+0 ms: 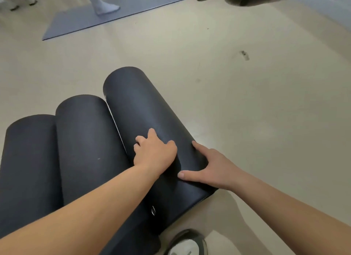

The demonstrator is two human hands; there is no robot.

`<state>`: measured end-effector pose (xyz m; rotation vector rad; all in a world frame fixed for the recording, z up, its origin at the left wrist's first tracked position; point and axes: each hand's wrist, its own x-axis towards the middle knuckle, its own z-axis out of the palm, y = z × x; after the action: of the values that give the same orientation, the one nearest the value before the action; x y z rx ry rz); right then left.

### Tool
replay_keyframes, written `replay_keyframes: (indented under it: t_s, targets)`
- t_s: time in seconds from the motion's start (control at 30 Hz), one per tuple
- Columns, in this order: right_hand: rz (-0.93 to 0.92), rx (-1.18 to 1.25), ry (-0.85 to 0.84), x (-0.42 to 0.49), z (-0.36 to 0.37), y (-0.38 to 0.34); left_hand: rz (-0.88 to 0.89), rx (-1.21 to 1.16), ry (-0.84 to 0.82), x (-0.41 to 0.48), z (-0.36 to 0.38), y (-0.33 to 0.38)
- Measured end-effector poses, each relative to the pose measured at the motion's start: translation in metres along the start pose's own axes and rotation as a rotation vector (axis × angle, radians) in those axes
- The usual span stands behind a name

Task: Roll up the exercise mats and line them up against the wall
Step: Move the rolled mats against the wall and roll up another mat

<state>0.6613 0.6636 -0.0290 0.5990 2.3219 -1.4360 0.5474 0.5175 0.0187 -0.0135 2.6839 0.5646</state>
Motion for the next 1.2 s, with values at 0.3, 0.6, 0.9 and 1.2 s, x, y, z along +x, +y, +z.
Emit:
replay_keyframes:
  t_s: [0.3,0.6,0.9,1.2]
  targets:
    - [-0.061,-0.05,0.219,-0.003,-0.054,0.005,0.055,-0.344,0.033,0.006,0.006,0.002]
    - [-0.057,0.001,0.182,-0.015,-0.077,0.019,0.02,-0.788,-0.192,-0.015,0.038,0.02]
    - [0.157,0.412,0.209,-0.067,-0.102,0.085,0.51,-0.218,-0.257,-0.031,0.058,0.104]
    - [0.292,-0.062,0.432,-0.105,-0.138,0.125,0.71,0.207,-0.329,-0.056,0.083,0.157]
